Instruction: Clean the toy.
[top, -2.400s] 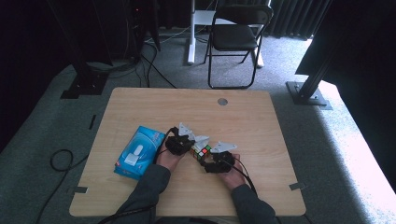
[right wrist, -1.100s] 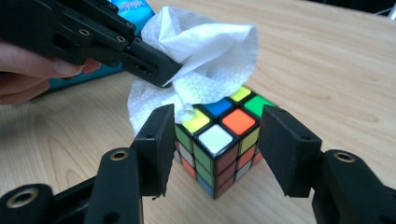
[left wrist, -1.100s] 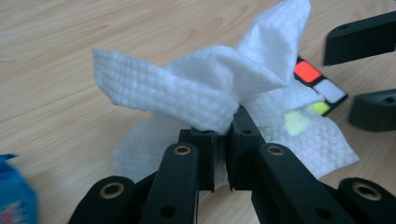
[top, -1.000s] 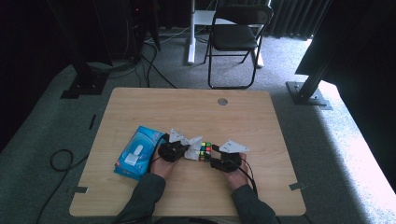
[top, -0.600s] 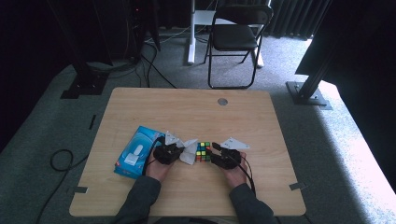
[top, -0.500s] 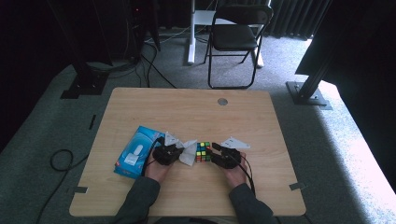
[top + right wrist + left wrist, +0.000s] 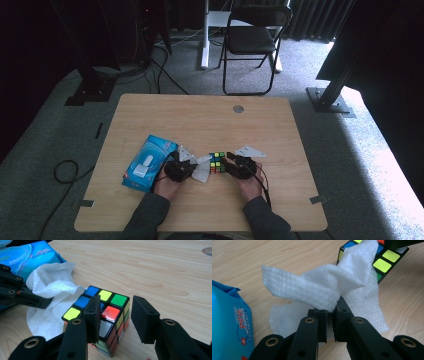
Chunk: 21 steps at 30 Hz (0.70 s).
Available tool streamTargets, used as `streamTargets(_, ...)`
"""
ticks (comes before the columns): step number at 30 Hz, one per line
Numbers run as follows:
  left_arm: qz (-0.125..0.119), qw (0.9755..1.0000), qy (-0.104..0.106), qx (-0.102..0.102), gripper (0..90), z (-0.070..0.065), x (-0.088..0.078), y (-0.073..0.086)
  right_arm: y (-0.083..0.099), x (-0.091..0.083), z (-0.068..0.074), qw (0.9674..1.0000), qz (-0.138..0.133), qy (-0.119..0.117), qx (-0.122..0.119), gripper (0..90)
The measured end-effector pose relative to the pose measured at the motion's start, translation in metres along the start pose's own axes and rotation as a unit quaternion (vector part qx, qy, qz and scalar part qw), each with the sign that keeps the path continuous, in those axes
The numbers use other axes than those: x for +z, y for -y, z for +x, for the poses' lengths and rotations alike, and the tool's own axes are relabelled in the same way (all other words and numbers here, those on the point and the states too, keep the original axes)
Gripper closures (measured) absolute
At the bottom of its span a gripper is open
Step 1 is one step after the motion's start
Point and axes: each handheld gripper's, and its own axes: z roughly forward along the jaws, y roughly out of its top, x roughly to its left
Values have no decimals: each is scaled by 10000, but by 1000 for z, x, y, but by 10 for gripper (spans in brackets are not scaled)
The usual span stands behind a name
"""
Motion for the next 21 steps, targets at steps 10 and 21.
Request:
streamTargets(10, 155, 9999, 1, -22, 831, 0, 8, 1, -1, 0, 1, 9999, 58, -24, 97, 644)
streamTargets(21, 197, 9998, 33, -55, 831, 1, 19, -7, -2, 0, 4, 9997, 94, 17, 228, 687)
